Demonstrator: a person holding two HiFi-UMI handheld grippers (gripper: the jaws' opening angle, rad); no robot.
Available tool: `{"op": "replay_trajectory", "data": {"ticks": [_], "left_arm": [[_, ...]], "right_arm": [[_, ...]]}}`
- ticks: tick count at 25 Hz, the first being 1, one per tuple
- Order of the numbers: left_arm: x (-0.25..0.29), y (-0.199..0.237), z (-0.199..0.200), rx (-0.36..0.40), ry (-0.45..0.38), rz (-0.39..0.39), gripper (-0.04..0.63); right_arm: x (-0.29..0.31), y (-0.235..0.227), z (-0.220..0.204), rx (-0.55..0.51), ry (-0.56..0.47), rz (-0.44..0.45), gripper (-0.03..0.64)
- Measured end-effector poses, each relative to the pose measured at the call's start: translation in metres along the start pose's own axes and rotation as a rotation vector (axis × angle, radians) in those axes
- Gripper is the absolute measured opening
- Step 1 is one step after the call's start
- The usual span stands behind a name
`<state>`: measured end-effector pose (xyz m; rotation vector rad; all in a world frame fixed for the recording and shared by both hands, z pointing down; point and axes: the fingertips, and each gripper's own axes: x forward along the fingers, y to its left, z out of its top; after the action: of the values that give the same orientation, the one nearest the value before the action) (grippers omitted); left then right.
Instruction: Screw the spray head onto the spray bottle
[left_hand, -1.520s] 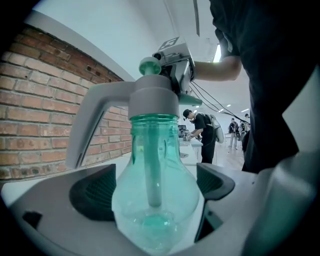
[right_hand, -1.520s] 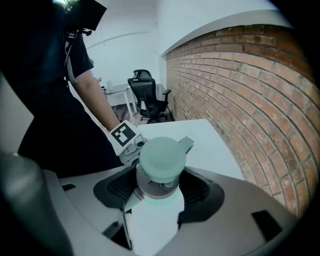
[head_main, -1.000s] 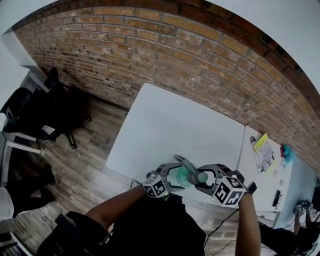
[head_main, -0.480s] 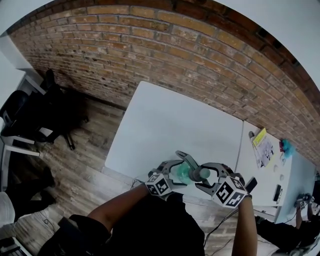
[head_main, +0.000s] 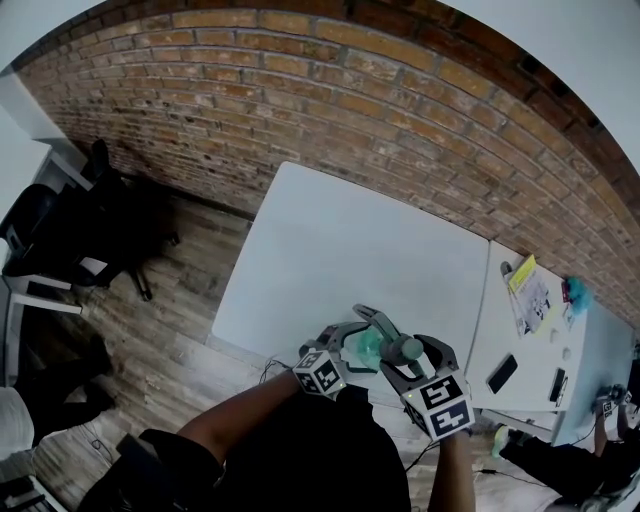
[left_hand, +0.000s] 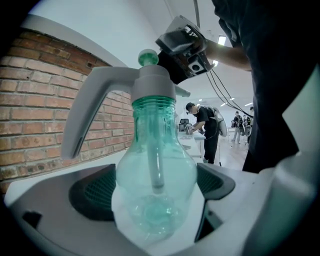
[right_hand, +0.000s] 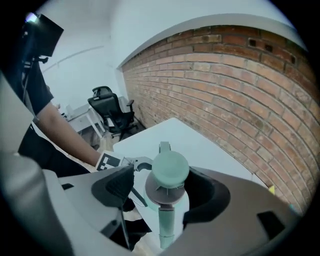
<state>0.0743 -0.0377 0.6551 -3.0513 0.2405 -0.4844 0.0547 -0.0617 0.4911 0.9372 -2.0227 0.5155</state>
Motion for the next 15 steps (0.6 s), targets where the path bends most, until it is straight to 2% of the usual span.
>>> {"op": "replay_trajectory", "data": {"ticks": [3, 7, 12, 15], "left_arm": [[0.001, 0.000, 0.000, 0.003, 0.004, -0.006, 0.491], [0.000, 0.001, 0.001, 0.004, 0.007, -0.010, 0.489], [0.001, 0.001, 0.001, -0.004, -0.005, -0.010, 0.489], [0.000, 0.001, 0.000, -0.023, -0.013, -0.017, 0.490]], "right_arm": [[0.007, -0.006, -0.006, 0.004, 0.040, -0.044, 0.296], [0.010, -0.016, -0.014, -0.069, 0.127, -0.083, 0.295], [0.014, -0.011, -0.017, -0.120, 0.148, -0.011, 0.276], [0.015, -0.008, -0.017, -0.196, 0.149, 0.029, 0.276]]}}
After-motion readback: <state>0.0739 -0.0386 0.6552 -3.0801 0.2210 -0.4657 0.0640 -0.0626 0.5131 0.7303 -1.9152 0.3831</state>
